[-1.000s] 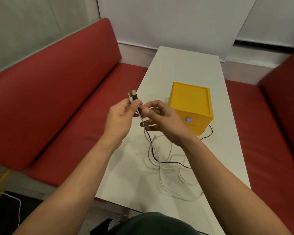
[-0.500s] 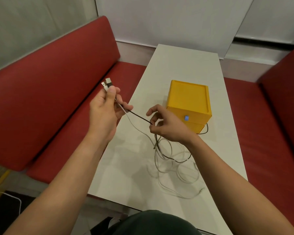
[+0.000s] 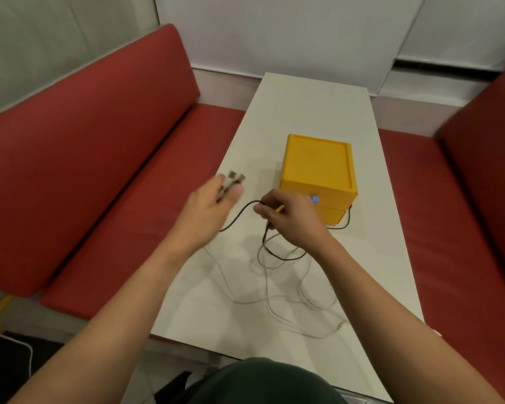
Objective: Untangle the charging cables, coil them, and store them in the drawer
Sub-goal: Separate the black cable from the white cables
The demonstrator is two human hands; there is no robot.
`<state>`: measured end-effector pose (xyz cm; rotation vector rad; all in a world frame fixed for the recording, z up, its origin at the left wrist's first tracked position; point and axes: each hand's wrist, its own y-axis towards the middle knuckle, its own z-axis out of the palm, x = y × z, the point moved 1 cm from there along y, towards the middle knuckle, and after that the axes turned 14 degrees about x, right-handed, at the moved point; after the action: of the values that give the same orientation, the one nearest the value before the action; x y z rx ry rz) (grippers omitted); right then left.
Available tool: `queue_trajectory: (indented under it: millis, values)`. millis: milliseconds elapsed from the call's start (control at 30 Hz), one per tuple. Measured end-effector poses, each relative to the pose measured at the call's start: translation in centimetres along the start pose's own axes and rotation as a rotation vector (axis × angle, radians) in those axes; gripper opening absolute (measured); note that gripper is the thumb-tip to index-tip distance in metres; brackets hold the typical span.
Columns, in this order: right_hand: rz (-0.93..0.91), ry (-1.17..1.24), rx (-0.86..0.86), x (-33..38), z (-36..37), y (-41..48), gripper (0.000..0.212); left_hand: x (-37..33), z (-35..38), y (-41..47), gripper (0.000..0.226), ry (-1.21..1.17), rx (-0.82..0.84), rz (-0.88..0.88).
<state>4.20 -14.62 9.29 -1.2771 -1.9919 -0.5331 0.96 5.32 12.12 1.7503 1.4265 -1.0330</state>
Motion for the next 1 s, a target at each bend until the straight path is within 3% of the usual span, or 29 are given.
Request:
queue_trajectory:
  millis: [100,233,300,467,633,800,1000]
  values:
    - [-0.046,0.023,-0.071,0.1,-0.1,-0.3,0.015,-0.3,1.7,-0.1,0.025,0.126,0.076,-0.048]
    - [-0.091,0.05,-0.142,-0.2,0.1,-0.6,0.018,-0.5,2.1,0.5,0.047,0.186,0.095,-0.099]
    - [-0.089,0.042,-0.126,-0.5,0.3,-0.6,0.021,-0.5,1.6,0.5,0.036,0.16,0.071,-0.09]
    - [-0.095,-0.028,-0.09,-2.1,0.5,-1.0,0.026,-0.4,-0.8,0.8,0.027,-0.213,-0.192,0.006]
    - [-0.128,-0.012,-0.121,-4.8,1.2,-2.4,0.025,-1.5,-4.5,0.5,0.026,-0.36,-0.417,0.114]
    - [-0.054,-0.175,-0.032,-9.1,2.2,-2.8,0.026,-2.8,-4.4,-0.2,0.026,-0.271,-0.321,0.144]
    - [0.163,-0.367,0.279,-10.9,2.3,-3.8,0.029,-2.4,-2.8,-0.1,0.028,-0.223,-0.183,0.129]
